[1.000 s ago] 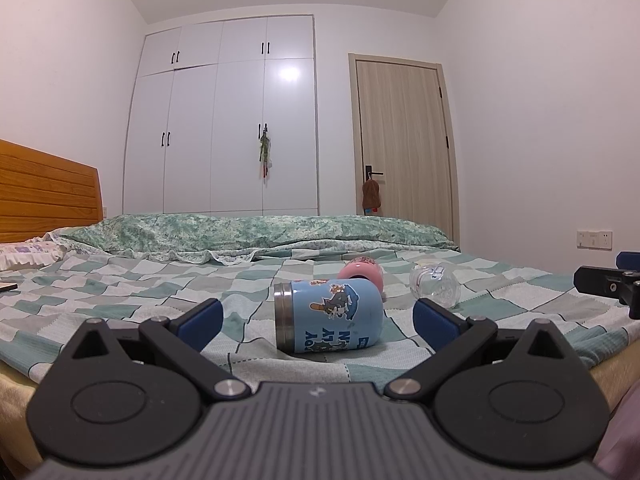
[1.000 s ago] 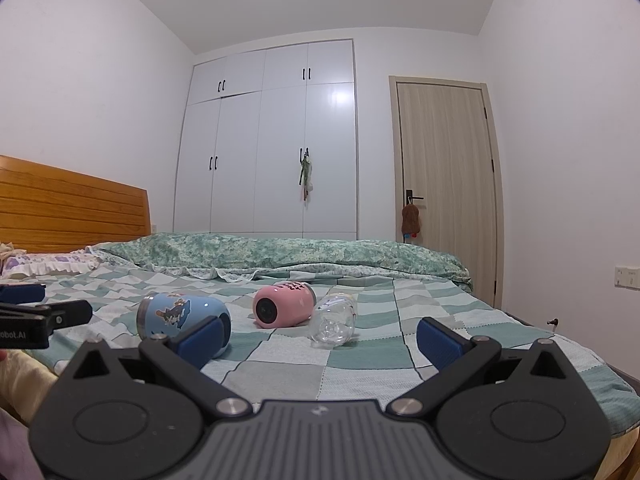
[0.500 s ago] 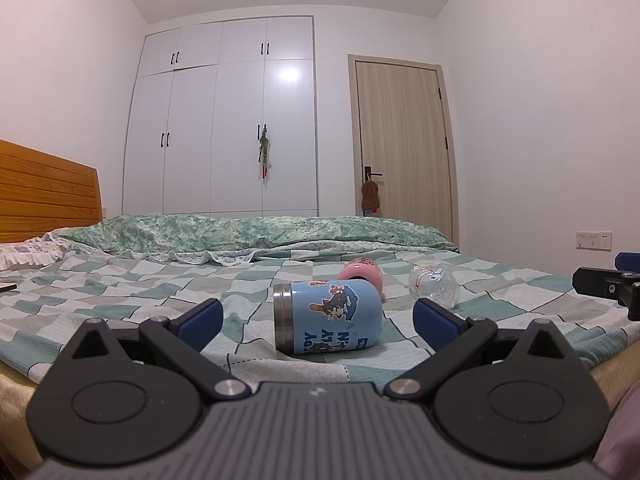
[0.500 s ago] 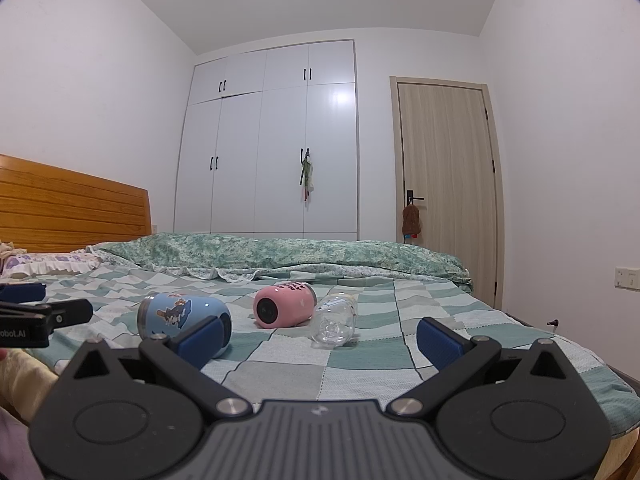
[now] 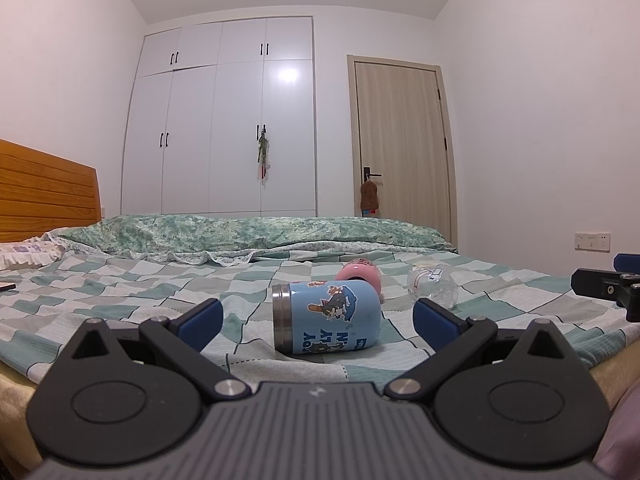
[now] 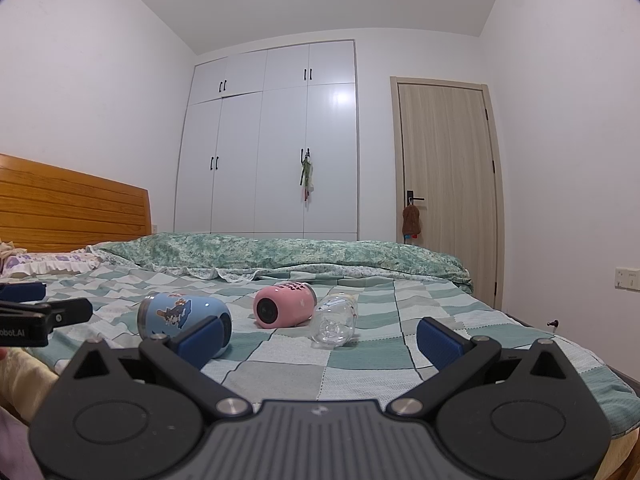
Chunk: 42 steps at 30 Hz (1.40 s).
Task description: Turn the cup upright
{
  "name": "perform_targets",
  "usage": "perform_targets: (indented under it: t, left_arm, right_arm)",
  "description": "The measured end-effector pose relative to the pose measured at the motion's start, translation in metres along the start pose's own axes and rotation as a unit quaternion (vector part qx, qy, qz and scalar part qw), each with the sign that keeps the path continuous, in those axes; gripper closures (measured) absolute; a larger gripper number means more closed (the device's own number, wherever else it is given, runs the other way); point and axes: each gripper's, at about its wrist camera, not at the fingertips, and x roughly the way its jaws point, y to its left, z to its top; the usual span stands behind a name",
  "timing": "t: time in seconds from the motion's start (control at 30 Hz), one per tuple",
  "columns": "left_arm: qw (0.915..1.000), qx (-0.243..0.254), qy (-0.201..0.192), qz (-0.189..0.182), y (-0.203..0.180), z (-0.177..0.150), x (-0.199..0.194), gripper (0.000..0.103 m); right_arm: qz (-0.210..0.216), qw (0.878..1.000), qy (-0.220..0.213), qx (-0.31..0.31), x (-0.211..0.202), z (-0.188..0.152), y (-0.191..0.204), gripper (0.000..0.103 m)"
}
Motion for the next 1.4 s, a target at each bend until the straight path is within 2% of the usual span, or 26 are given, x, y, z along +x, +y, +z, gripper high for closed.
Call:
perform_targets:
  t: [0.53, 0.8, 1.17, 1.4]
  left_arm:
    - [1.0, 0.0, 0.001, 0.0, 0.0, 0.0, 0.0, 0.0]
    - [0.9997, -0.006, 0.023, -0.009, -0.001, 0.014, 0.015, 0.0]
    - [0.9977, 0.003, 0.052, -0.042, -0.019, 0.064, 0.081, 0.0]
    - [0.9917, 0.025, 0.115, -0.051, -0.025, 0.096, 0.15, 0.0]
  right_arm:
    - [0.001, 1.0, 0.001, -0.001, 0.003, -0.001, 0.003, 0.0]
    - [0.011, 1.0, 0.011, 0.002, 0.009, 0.007, -0.001, 0.0]
    - [0.025, 0.999, 0.032, 0.009, 0.07, 0.03, -0.016, 0.0]
    - [0.036, 0.997, 0.063, 0.011, 0.133, 0.048, -0.028, 0.0]
